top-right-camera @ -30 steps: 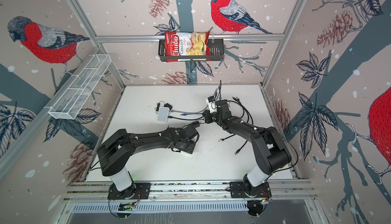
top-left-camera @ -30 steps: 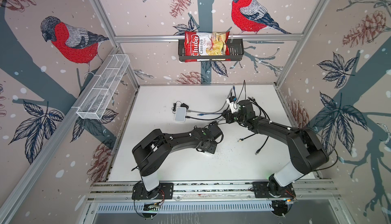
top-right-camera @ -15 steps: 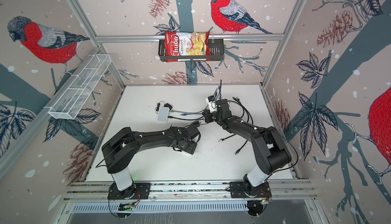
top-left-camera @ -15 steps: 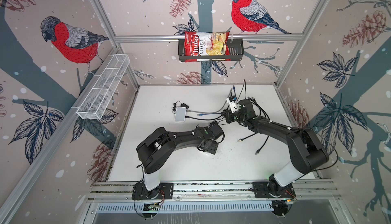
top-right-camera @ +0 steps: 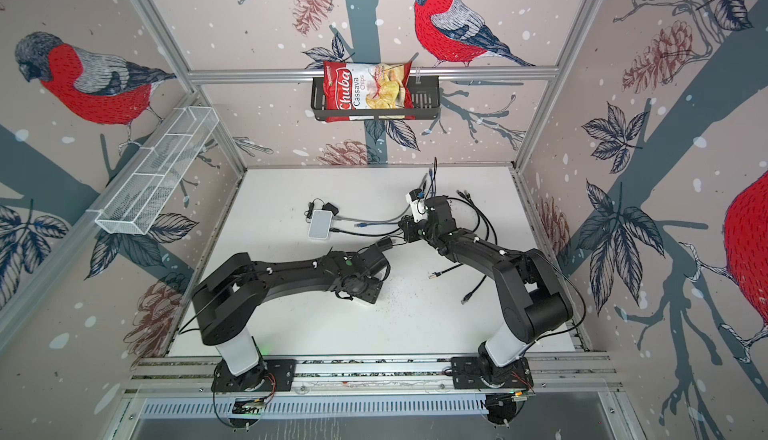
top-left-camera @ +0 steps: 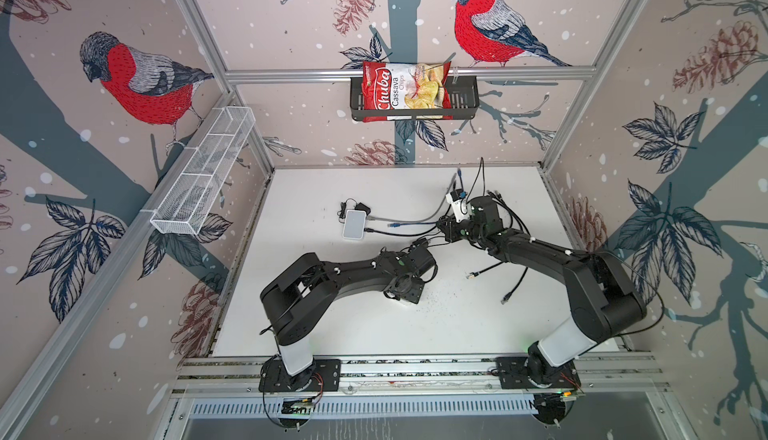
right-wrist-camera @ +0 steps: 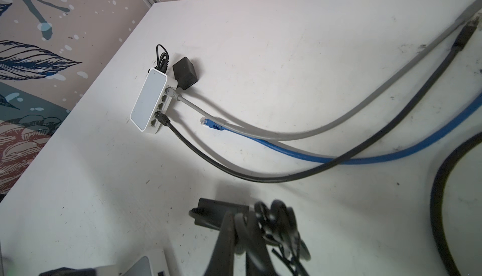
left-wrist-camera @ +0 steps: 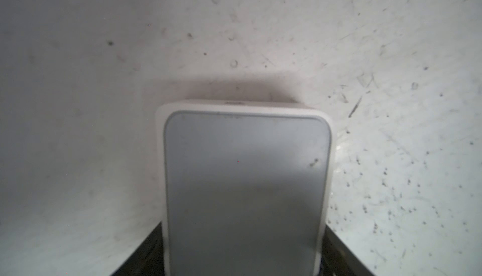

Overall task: Insert the plug into the switch port
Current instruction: 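Lower the left gripper and grasp the small white switch, then lift the white switch with the left gripper toward the right gripper's plug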

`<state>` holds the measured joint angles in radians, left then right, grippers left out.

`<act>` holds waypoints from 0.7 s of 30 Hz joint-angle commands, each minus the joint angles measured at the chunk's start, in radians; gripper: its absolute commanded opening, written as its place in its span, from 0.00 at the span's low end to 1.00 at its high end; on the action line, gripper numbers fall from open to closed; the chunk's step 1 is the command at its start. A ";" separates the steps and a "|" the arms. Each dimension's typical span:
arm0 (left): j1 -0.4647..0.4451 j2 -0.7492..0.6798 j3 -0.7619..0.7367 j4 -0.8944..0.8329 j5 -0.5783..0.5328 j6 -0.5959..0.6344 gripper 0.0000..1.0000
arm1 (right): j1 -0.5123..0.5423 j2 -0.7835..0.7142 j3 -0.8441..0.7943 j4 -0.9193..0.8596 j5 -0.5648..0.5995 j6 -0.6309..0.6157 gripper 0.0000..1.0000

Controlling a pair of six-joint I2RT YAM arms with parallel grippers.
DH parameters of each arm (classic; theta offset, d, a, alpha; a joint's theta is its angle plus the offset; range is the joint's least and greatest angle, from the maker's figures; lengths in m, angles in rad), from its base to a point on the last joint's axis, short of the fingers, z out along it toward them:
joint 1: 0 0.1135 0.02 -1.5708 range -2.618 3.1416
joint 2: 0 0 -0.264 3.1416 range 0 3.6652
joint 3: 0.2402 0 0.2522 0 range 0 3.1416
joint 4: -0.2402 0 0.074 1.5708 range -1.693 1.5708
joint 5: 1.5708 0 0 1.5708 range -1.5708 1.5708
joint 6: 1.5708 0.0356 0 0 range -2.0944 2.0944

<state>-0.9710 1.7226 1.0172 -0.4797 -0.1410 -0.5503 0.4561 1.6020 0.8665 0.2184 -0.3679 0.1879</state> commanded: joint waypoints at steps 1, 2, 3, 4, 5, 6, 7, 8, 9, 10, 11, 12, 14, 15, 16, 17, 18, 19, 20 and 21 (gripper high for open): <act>0.000 -0.091 -0.076 0.160 -0.084 0.014 0.54 | -0.002 -0.024 -0.014 0.071 -0.040 0.007 0.04; 0.000 -0.125 -0.105 0.215 -0.097 0.019 0.54 | -0.002 -0.028 -0.019 0.082 -0.049 0.007 0.04; 0.001 -0.164 -0.145 0.282 -0.105 0.031 0.54 | -0.002 -0.033 -0.022 0.093 -0.062 0.006 0.04; 0.000 -0.203 -0.184 0.346 -0.120 0.038 0.54 | -0.002 -0.038 -0.026 0.103 -0.071 0.008 0.04; 0.000 -0.233 -0.215 0.396 -0.139 0.045 0.54 | -0.002 -0.041 -0.030 0.112 -0.079 0.011 0.04; 0.000 -0.263 -0.248 0.456 -0.147 0.063 0.55 | -0.002 -0.045 -0.031 0.121 -0.091 0.014 0.04; 0.000 -0.289 -0.283 0.510 -0.147 0.082 0.55 | -0.002 -0.047 -0.035 0.131 -0.104 0.015 0.04; 0.000 -0.314 -0.315 0.571 -0.152 0.104 0.55 | -0.002 -0.050 -0.039 0.147 -0.125 0.019 0.04; 0.001 -0.335 -0.348 0.632 -0.157 0.118 0.55 | -0.003 -0.053 -0.045 0.165 -0.149 0.022 0.04; 0.000 -0.354 -0.379 0.688 -0.154 0.139 0.55 | -0.002 -0.054 -0.049 0.178 -0.168 0.024 0.04; 0.000 -0.371 -0.418 0.772 -0.153 0.169 0.56 | -0.001 -0.056 -0.052 0.193 -0.195 0.022 0.04; 0.000 -0.388 -0.458 0.860 -0.158 0.194 0.56 | 0.000 -0.056 -0.056 0.205 -0.223 0.018 0.04; 0.001 -0.408 -0.535 1.036 -0.169 0.256 0.56 | 0.004 -0.059 -0.070 0.233 -0.256 0.019 0.04; 0.000 -0.412 -0.576 1.134 -0.171 0.299 0.56 | 0.003 -0.063 -0.080 0.252 -0.277 0.021 0.04; 0.001 -0.410 -0.609 1.224 -0.174 0.341 0.56 | 0.005 -0.069 -0.090 0.270 -0.295 0.026 0.04; 0.000 -0.402 -0.642 1.325 -0.178 0.379 0.56 | 0.007 -0.078 -0.101 0.291 -0.309 0.028 0.04; 0.001 -0.393 -0.664 1.390 -0.181 0.412 0.56 | 0.012 -0.087 -0.112 0.307 -0.318 0.027 0.04; 0.000 -0.383 -0.674 1.433 -0.181 0.436 0.56 | 0.017 -0.095 -0.120 0.316 -0.321 0.021 0.04; 0.000 -0.369 -0.678 1.469 -0.178 0.464 0.56 | 0.025 -0.106 -0.129 0.325 -0.319 0.011 0.04; 0.000 -0.353 -0.675 1.493 -0.171 0.496 0.56 | 0.036 -0.116 -0.139 0.337 -0.314 0.002 0.04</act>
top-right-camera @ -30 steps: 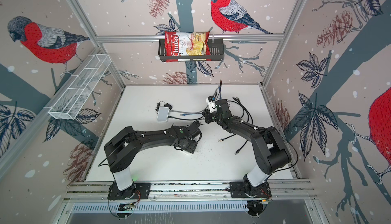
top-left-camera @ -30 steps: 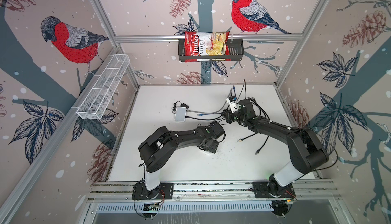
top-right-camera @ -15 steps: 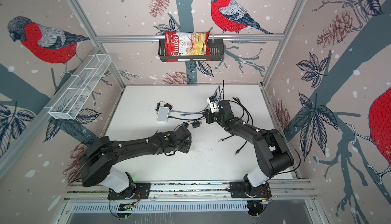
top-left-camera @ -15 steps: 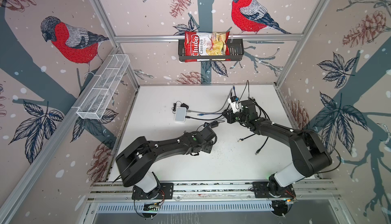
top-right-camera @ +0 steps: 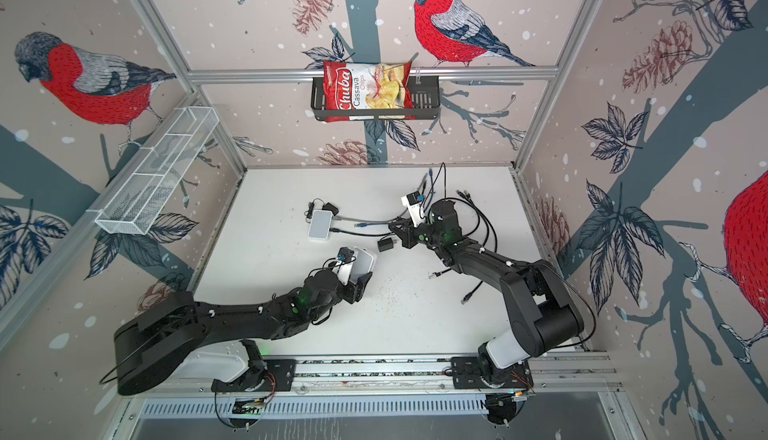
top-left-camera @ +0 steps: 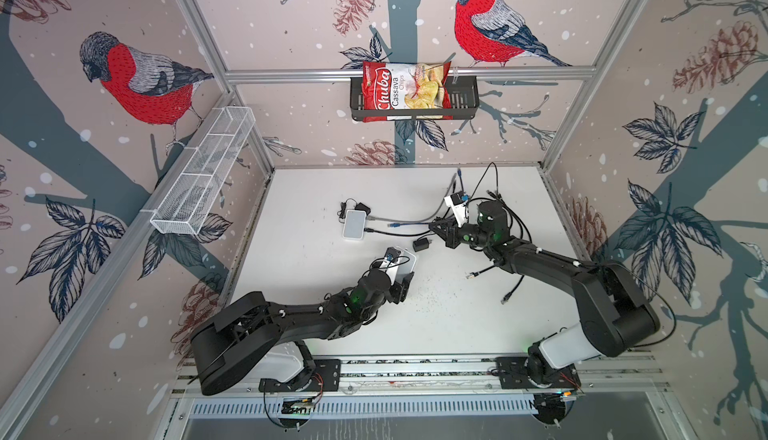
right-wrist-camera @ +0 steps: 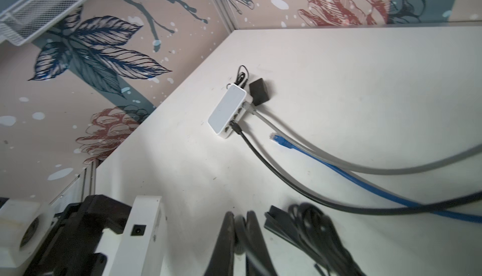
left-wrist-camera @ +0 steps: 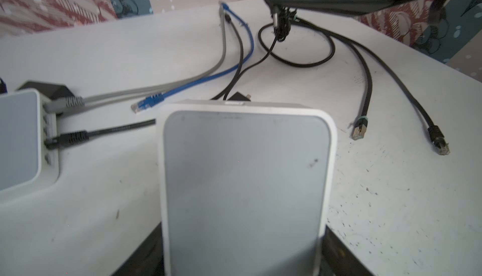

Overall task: Insert the plug into the switch port
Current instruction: 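Lift the white switch with the left gripper toward the right gripper's plug, then push the black barrel plug into the switch's port with the right gripper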

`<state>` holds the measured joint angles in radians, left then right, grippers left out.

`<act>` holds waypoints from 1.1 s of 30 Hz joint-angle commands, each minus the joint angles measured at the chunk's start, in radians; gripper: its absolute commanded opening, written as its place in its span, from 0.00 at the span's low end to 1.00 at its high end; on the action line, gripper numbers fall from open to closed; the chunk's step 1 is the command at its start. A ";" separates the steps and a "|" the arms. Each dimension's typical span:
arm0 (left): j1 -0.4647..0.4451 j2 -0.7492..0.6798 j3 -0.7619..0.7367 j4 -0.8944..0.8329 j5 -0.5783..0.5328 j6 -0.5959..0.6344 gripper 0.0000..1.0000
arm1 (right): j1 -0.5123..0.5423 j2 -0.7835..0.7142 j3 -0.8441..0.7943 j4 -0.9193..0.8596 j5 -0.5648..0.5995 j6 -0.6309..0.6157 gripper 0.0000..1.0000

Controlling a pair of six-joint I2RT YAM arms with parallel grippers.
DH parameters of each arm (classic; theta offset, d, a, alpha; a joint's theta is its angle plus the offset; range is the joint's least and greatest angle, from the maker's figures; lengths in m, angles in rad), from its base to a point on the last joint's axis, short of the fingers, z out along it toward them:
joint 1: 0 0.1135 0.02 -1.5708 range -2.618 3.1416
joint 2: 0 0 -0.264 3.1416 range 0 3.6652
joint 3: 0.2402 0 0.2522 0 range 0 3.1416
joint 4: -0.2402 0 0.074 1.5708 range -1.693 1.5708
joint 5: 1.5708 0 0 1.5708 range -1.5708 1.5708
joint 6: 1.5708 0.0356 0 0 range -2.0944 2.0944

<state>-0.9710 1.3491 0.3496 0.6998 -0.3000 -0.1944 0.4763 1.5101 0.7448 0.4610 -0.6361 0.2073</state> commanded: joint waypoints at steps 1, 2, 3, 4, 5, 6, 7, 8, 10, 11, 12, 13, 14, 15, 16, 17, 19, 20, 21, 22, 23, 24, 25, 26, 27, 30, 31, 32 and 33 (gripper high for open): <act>0.000 0.036 -0.001 0.322 -0.008 0.156 0.56 | 0.023 -0.031 -0.023 0.102 -0.044 -0.023 0.04; 0.000 0.054 0.009 0.329 -0.007 0.174 0.56 | 0.032 -0.039 -0.028 0.110 -0.042 -0.030 0.04; 0.000 0.072 0.014 0.342 -0.002 0.192 0.56 | 0.042 -0.048 -0.033 0.117 -0.042 -0.037 0.04; 0.000 0.087 0.013 0.362 0.006 0.204 0.56 | 0.048 -0.056 -0.039 0.124 -0.040 -0.042 0.04; -0.001 0.105 0.008 0.396 0.011 0.217 0.56 | 0.057 -0.067 -0.045 0.132 -0.040 -0.046 0.04; 0.000 0.124 -0.002 0.444 0.011 0.224 0.56 | 0.064 -0.077 -0.053 0.143 -0.042 -0.049 0.04; 0.000 0.139 -0.011 0.487 0.008 0.229 0.56 | 0.067 -0.084 -0.061 0.154 -0.039 -0.046 0.04; 0.001 0.156 -0.020 0.526 0.011 0.237 0.56 | 0.070 -0.093 -0.072 0.167 -0.036 -0.041 0.04; 0.000 0.184 -0.031 0.586 0.013 0.246 0.56 | 0.071 -0.111 -0.091 0.188 -0.035 -0.032 0.04; 0.001 0.199 -0.035 0.612 0.018 0.251 0.56 | 0.071 -0.122 -0.099 0.195 -0.036 -0.031 0.04; 0.000 0.214 -0.039 0.637 0.026 0.258 0.56 | 0.070 -0.131 -0.104 0.198 -0.044 -0.030 0.04; 0.000 0.227 -0.045 0.662 0.029 0.266 0.57 | 0.073 -0.141 -0.109 0.203 -0.053 -0.030 0.04; 0.000 0.239 -0.050 0.695 0.035 0.271 0.56 | 0.076 -0.149 -0.115 0.209 -0.058 -0.029 0.04; 0.000 0.251 -0.057 0.726 0.042 0.278 0.57 | 0.080 -0.155 -0.119 0.210 -0.062 -0.032 0.04; 0.000 0.260 -0.065 0.758 0.044 0.284 0.56 | 0.084 -0.160 -0.120 0.210 -0.064 -0.033 0.04; 0.000 0.268 -0.068 0.783 0.040 0.289 0.56 | 0.089 -0.162 -0.122 0.208 -0.067 -0.034 0.04; 0.000 0.272 -0.063 0.783 0.029 0.296 0.56 | 0.095 -0.166 -0.128 0.216 -0.072 -0.033 0.04; 0.000 0.270 -0.058 0.772 0.028 0.299 0.56 | 0.096 -0.167 -0.131 0.223 -0.074 -0.030 0.04; 0.000 0.268 -0.053 0.757 0.029 0.300 0.56 | 0.098 -0.167 -0.134 0.234 -0.081 -0.028 0.04; 0.000 0.268 -0.052 0.749 0.033 0.299 0.56 | 0.100 -0.166 -0.134 0.239 -0.088 -0.026 0.04; 0.000 0.267 -0.051 0.745 0.036 0.297 0.56 | 0.103 -0.166 -0.135 0.247 -0.093 -0.025 0.04; 0.000 0.268 -0.051 0.742 0.040 0.296 0.56 | 0.109 -0.166 -0.136 0.253 -0.096 -0.025 0.04; 0.000 0.266 -0.050 0.735 0.041 0.296 0.56 | 0.113 -0.167 -0.137 0.255 -0.099 -0.026 0.04; 0.000 0.265 -0.048 0.726 0.043 0.293 0.56 | 0.117 -0.166 -0.139 0.259 -0.100 -0.026 0.04; 0.000 0.263 -0.047 0.718 0.045 0.293 0.56 | 0.120 -0.168 -0.141 0.264 -0.095 -0.026 0.04; 0.000 0.267 -0.051 0.716 0.046 0.289 0.56 | 0.120 -0.177 -0.152 0.295 -0.090 -0.014 0.04; 0.000 0.270 -0.052 0.715 0.045 0.290 0.56 | 0.120 -0.179 -0.153 0.299 -0.089 -0.013 0.04; 0.000 0.272 -0.051 0.715 0.045 0.291 0.56 | 0.120 -0.183 -0.154 0.303 -0.088 -0.013 0.04; 0.000 0.275 -0.051 0.716 0.044 0.291 0.56 | 0.121 -0.185 -0.152 0.304 -0.088 -0.013 0.04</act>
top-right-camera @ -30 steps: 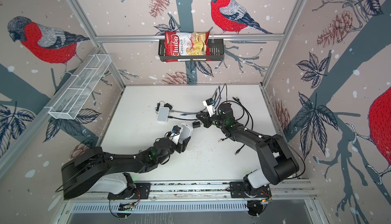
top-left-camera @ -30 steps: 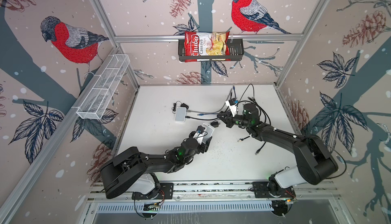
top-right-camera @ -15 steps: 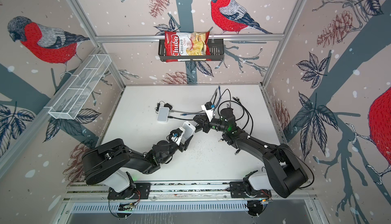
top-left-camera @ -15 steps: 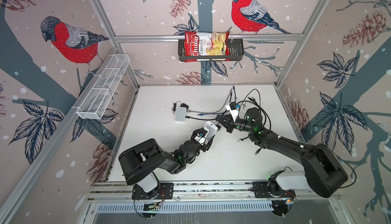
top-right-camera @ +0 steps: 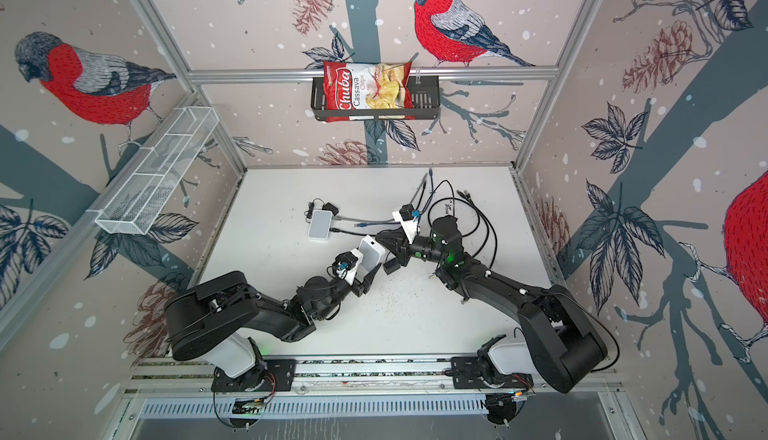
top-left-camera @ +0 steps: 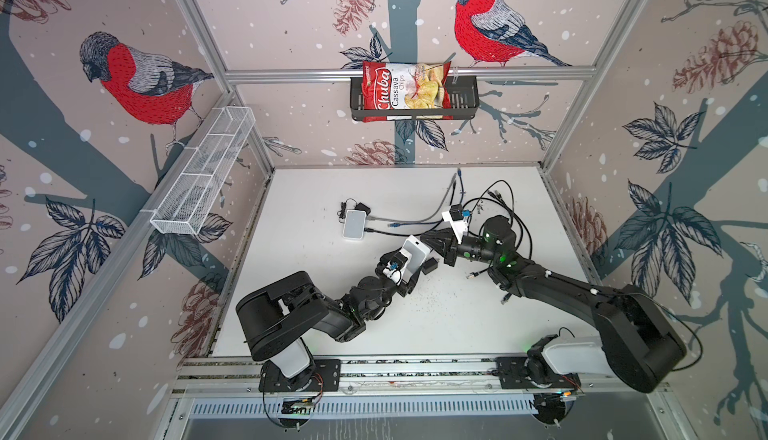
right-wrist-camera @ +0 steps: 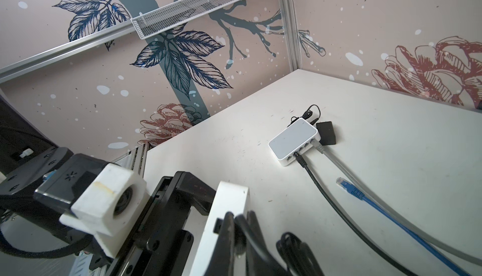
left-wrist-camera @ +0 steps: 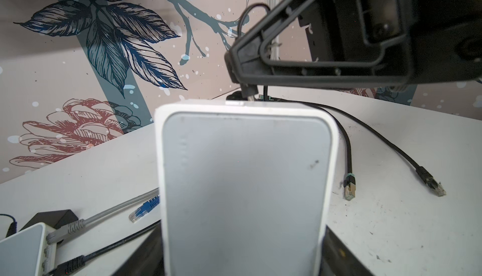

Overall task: Insert the plug into the switch port
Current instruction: 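Push the black barrel plug into the switch's port with the right gripper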

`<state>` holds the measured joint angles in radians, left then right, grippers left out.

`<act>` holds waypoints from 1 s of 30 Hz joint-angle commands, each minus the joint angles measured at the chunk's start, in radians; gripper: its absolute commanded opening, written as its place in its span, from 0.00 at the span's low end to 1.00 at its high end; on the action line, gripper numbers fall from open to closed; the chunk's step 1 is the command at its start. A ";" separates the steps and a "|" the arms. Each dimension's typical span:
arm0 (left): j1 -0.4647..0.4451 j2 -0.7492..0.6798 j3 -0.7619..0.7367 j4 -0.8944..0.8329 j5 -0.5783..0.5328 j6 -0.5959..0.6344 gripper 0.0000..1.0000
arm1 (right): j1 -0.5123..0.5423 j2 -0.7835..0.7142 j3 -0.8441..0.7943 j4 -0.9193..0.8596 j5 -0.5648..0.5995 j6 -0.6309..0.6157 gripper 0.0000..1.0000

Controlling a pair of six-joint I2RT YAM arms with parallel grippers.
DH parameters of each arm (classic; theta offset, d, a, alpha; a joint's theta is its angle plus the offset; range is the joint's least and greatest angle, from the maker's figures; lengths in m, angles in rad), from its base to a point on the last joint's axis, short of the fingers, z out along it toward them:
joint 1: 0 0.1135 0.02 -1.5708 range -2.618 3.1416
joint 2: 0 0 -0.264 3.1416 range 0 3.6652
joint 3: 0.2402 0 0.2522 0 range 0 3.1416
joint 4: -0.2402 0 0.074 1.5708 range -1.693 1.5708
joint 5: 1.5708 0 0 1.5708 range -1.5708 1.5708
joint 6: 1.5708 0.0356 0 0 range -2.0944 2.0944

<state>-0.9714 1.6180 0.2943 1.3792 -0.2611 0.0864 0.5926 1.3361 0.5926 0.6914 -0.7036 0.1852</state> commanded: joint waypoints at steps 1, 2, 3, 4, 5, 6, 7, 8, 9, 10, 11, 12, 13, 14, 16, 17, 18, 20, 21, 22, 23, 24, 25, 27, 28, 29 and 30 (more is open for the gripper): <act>0.000 0.009 0.004 0.037 0.007 0.011 0.56 | 0.004 -0.014 0.000 0.074 -0.020 0.010 0.04; 0.001 0.011 0.005 0.037 0.009 0.012 0.56 | 0.004 -0.017 0.003 0.075 -0.020 0.010 0.04; 0.001 0.015 0.006 0.040 0.009 0.012 0.56 | 0.004 -0.019 0.006 0.075 -0.020 0.009 0.04; 0.000 0.017 0.006 0.041 0.009 0.012 0.56 | 0.004 -0.020 0.008 0.075 -0.020 0.009 0.04; 0.000 0.020 0.006 0.044 0.009 0.011 0.56 | 0.004 -0.020 0.010 0.076 -0.026 0.008 0.04; 0.000 0.021 0.005 0.046 0.006 0.009 0.56 | 0.004 -0.022 0.013 0.077 -0.037 0.006 0.04; 0.001 0.023 0.007 0.047 0.008 0.010 0.56 | 0.006 -0.023 0.015 0.078 -0.039 0.007 0.04; 0.000 0.024 0.008 0.048 0.007 0.012 0.56 | 0.010 -0.022 0.016 0.078 -0.040 0.004 0.04; 0.001 0.023 0.008 0.051 0.005 0.010 0.56 | 0.012 -0.021 0.017 0.075 -0.044 0.001 0.04; 0.000 0.023 0.006 0.054 0.003 0.010 0.56 | 0.016 -0.019 0.018 0.070 -0.045 -0.003 0.04; 0.000 0.019 0.006 0.055 0.004 0.012 0.56 | 0.019 -0.017 0.019 0.065 -0.045 -0.006 0.04; 0.001 0.018 0.006 0.055 0.004 0.012 0.56 | 0.022 -0.014 0.018 0.060 -0.045 -0.010 0.04; 0.000 0.016 0.008 0.054 0.005 0.013 0.56 | 0.026 -0.012 0.017 0.054 -0.042 -0.015 0.04; 0.001 0.014 0.008 0.051 0.007 0.013 0.56 | 0.029 -0.006 0.014 0.052 -0.040 -0.015 0.04; 0.001 0.009 0.007 0.049 0.008 0.013 0.56 | 0.030 0.001 0.011 0.052 -0.036 -0.015 0.04; 0.000 0.007 0.005 0.047 0.010 0.013 0.56 | 0.032 0.004 0.007 0.055 -0.032 -0.012 0.04; 0.000 0.005 0.004 0.049 0.008 0.011 0.56 | 0.032 0.005 0.002 0.057 -0.028 -0.011 0.04; 0.001 0.000 0.001 0.049 0.008 0.010 0.56 | 0.032 0.007 -0.003 0.060 -0.015 -0.013 0.04; 0.001 -0.002 0.000 0.049 0.008 0.009 0.56 | 0.032 0.008 -0.004 0.060 -0.014 -0.014 0.04; 0.001 -0.002 -0.001 0.047 0.010 0.007 0.56 | 0.032 0.012 -0.004 0.058 -0.014 -0.015 0.04; 0.000 -0.003 -0.001 0.047 0.012 0.007 0.56 | 0.032 0.015 -0.002 0.061 -0.013 -0.016 0.04; 0.001 -0.004 0.000 0.048 0.013 0.006 0.56 | 0.032 0.018 -0.001 0.062 -0.013 -0.016 0.04; 0.000 -0.006 -0.001 0.047 0.014 0.004 0.56 | 0.032 0.022 -0.001 0.064 -0.011 -0.016 0.04; 0.001 -0.006 -0.002 0.052 0.021 0.001 0.56 | 0.032 0.028 0.001 0.073 -0.008 -0.013 0.04; 0.000 -0.005 -0.002 0.053 0.023 -0.001 0.56 | 0.032 0.033 0.002 0.079 -0.009 -0.010 0.04; 0.001 -0.004 -0.002 0.054 0.027 -0.003 0.55 | 0.032 0.037 0.004 0.085 -0.008 -0.006 0.04; 0.001 -0.004 -0.002 0.055 0.030 -0.004 0.55 | 0.033 0.043 0.007 0.089 -0.009 -0.003 0.04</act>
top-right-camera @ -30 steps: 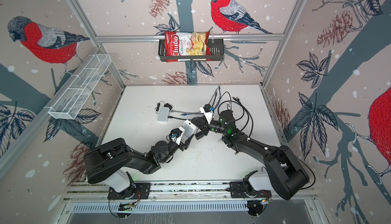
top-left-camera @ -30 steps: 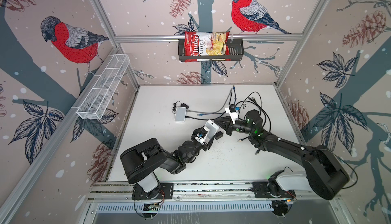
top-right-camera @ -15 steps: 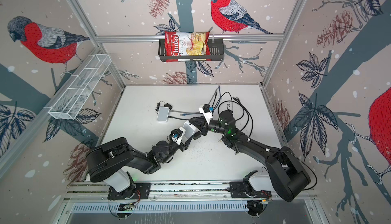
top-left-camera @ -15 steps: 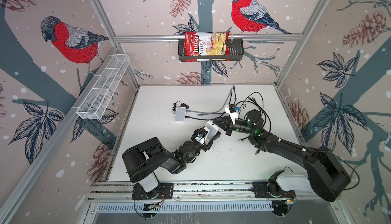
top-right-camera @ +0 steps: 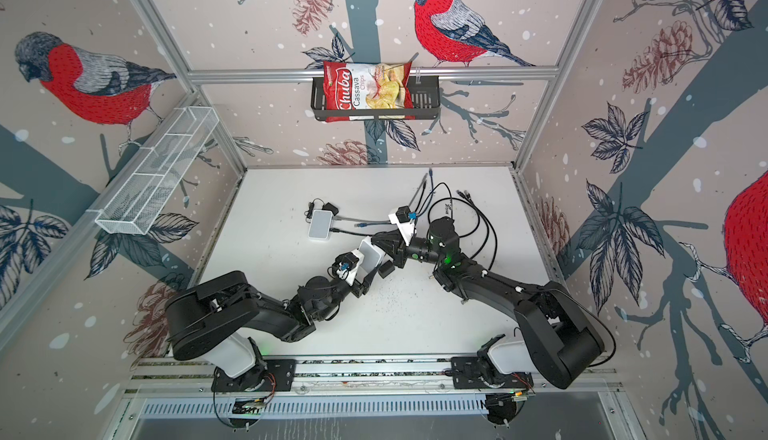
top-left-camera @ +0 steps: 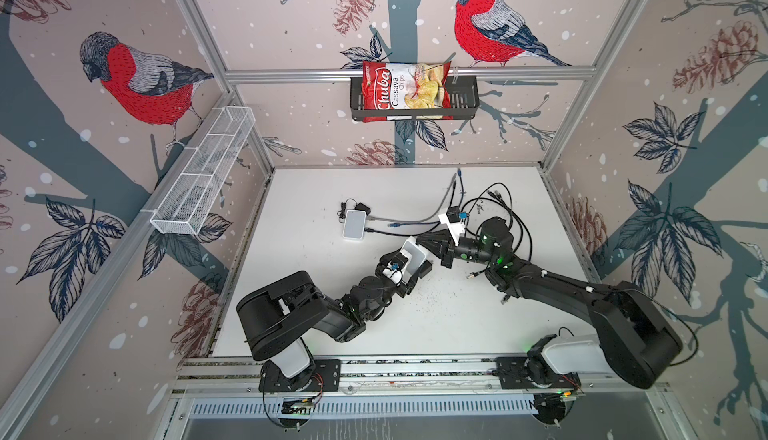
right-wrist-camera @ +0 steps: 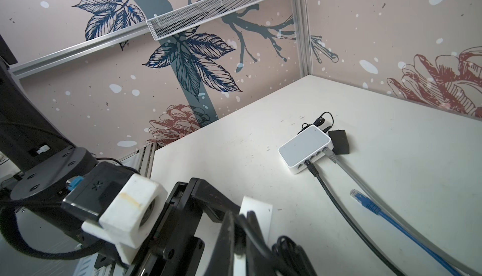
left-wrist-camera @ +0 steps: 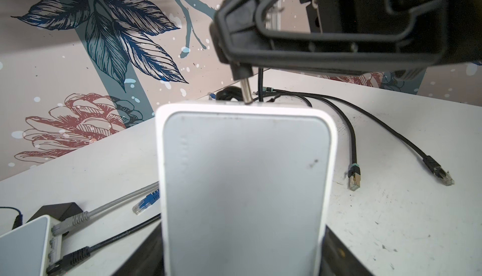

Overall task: Insert the plug into the switch port
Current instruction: 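Push the black barrel plug into the switch's port with the right gripper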

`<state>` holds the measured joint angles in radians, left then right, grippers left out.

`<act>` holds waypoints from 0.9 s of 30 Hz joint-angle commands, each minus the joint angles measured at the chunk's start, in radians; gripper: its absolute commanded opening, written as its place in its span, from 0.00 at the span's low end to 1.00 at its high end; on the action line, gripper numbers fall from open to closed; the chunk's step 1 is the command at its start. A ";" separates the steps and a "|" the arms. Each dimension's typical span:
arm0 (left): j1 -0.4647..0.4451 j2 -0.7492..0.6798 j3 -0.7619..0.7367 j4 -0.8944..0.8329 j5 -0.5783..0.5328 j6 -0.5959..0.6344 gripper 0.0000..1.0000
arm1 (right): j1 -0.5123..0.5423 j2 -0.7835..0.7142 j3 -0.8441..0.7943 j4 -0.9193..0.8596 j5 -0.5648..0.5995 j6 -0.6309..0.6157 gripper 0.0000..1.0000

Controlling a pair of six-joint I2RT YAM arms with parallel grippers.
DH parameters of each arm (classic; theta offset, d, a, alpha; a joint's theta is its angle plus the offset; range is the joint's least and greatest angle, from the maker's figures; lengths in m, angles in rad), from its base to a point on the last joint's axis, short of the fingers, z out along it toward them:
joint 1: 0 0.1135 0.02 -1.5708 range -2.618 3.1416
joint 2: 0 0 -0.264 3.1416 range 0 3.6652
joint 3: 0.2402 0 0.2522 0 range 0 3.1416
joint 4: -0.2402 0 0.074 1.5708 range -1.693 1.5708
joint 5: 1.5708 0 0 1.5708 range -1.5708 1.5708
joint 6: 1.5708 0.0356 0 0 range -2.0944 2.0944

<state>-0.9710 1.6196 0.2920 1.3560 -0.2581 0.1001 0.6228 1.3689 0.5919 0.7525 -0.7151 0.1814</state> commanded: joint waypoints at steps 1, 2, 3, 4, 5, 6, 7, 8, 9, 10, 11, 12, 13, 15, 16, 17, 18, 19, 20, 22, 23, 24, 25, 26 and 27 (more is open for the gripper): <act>0.000 -0.004 0.001 0.079 0.027 -0.020 0.55 | 0.002 0.015 0.012 0.034 0.000 0.005 0.04; 0.000 -0.005 0.000 0.081 0.030 -0.020 0.55 | 0.003 0.017 0.015 0.040 0.000 0.008 0.04; 0.000 -0.005 -0.001 0.083 0.032 -0.022 0.55 | 0.003 0.021 0.016 0.047 -0.003 0.011 0.04; 0.001 -0.007 -0.001 0.085 0.031 -0.023 0.55 | 0.003 0.022 0.017 0.053 -0.003 0.013 0.04; 0.000 -0.006 -0.001 0.087 0.033 -0.024 0.55 | 0.004 0.022 0.018 0.060 -0.003 0.016 0.04; 0.000 -0.005 -0.001 0.087 0.034 -0.024 0.55 | 0.004 0.024 0.019 0.067 -0.005 0.018 0.04; 0.000 -0.004 -0.001 0.089 0.034 -0.026 0.55 | 0.005 0.023 0.022 0.067 -0.006 0.019 0.04; 0.000 -0.004 -0.002 0.095 0.033 -0.027 0.55 | 0.006 0.026 0.023 0.068 -0.007 0.020 0.04; 0.001 -0.004 -0.004 0.102 0.030 -0.027 0.55 | 0.007 0.027 0.025 0.065 -0.007 0.019 0.04; 0.000 -0.004 -0.006 0.112 0.023 -0.032 0.55 | 0.008 0.027 0.024 0.066 -0.004 0.019 0.04; 0.000 -0.003 -0.012 0.126 0.016 -0.036 0.55 | 0.008 0.027 0.022 0.064 -0.003 0.019 0.04; 0.000 -0.004 -0.018 0.145 0.008 -0.041 0.55 | 0.008 0.027 0.017 0.062 -0.002 0.018 0.04; 0.000 -0.003 -0.025 0.173 -0.005 -0.050 0.55 | 0.008 0.025 0.013 0.060 0.002 0.018 0.04; 0.004 -0.004 -0.041 0.236 -0.020 -0.068 0.55 | 0.008 0.022 0.002 0.052 0.008 0.014 0.04; 0.007 -0.003 -0.047 0.265 -0.024 -0.078 0.55 | 0.008 0.019 -0.003 0.049 0.009 0.014 0.04; 0.010 -0.006 -0.049 0.283 -0.028 -0.087 0.55 | 0.009 0.019 -0.008 0.043 0.012 0.014 0.04; 0.013 -0.009 -0.049 0.292 -0.028 -0.092 0.55 | 0.008 0.018 -0.011 0.038 0.012 0.013 0.04; 0.014 -0.012 -0.046 0.298 -0.030 -0.095 0.55 | 0.009 0.015 -0.015 0.033 0.011 0.012 0.04; 0.016 -0.016 -0.043 0.300 -0.030 -0.096 0.55 | 0.012 0.013 -0.017 0.023 0.012 0.010 0.04; 0.018 -0.021 -0.035 0.299 -0.031 -0.094 0.55 | 0.018 0.009 -0.017 -0.004 0.020 -0.003 0.04; 0.019 -0.024 -0.033 0.302 -0.028 -0.094 0.54 | 0.024 0.006 -0.018 -0.019 0.029 -0.014 0.04; 0.020 -0.028 -0.030 0.303 -0.024 -0.093 0.54 | 0.029 0.003 -0.018 -0.031 0.035 -0.022 0.04; 0.022 -0.032 -0.027 0.304 -0.020 -0.092 0.54 | 0.035 0.001 -0.018 -0.045 0.043 -0.031 0.04; 0.023 -0.034 -0.023 0.304 -0.016 -0.090 0.54 | 0.039 0.002 -0.017 -0.057 0.048 -0.036 0.04; 0.024 -0.036 -0.019 0.302 -0.013 -0.086 0.54 | 0.043 0.002 -0.014 -0.069 0.053 -0.041 0.04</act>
<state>-0.9554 1.6001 0.2550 1.4513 -0.2295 0.0498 0.6563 1.3716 0.5804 0.8021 -0.6750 0.1745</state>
